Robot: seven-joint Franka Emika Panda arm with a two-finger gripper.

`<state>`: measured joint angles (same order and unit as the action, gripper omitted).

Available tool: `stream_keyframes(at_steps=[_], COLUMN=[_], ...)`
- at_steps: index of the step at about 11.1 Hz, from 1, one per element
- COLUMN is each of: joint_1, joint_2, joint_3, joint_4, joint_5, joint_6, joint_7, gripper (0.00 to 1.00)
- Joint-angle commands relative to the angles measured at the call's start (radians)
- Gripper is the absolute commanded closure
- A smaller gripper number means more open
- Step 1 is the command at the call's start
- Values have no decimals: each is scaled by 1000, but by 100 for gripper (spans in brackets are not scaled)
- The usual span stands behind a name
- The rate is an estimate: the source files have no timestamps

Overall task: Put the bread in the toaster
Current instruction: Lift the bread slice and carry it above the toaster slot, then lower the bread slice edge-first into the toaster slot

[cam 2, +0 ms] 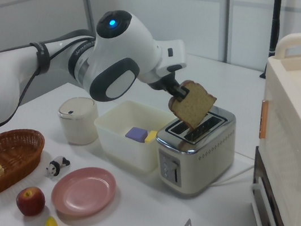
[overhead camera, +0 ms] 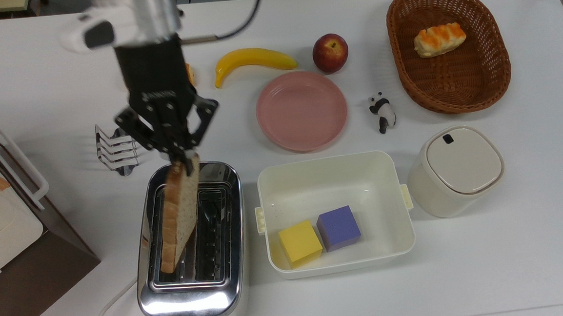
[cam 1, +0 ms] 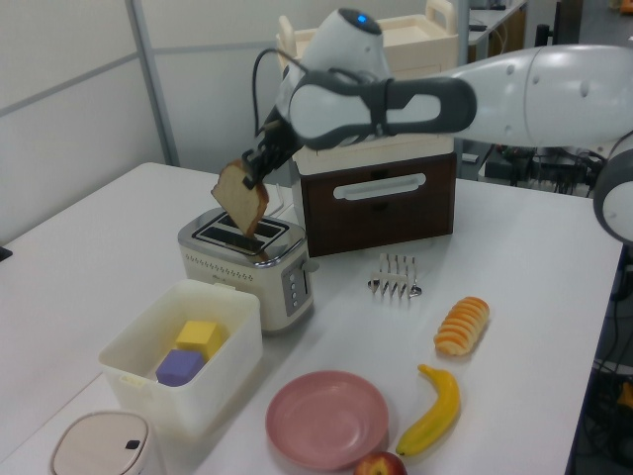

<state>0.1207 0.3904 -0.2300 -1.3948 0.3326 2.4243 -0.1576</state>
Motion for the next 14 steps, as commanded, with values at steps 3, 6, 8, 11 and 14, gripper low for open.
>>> stream_keyframes(at_steps=[3, 6, 8, 11, 14], joint_1=[43, 50, 50, 50, 45], joint_2=[28, 21, 22, 22, 25], joint_3=[-11, -11, -11, -11, -22], joint_4=[10, 40, 66, 65, 57], joint_5=[20, 23, 23, 23, 20], joint_6=[-5, -25, -62, -77, -164], joint_7=[35, 95, 116, 121, 95], gripper=[100, 100, 100, 100, 100])
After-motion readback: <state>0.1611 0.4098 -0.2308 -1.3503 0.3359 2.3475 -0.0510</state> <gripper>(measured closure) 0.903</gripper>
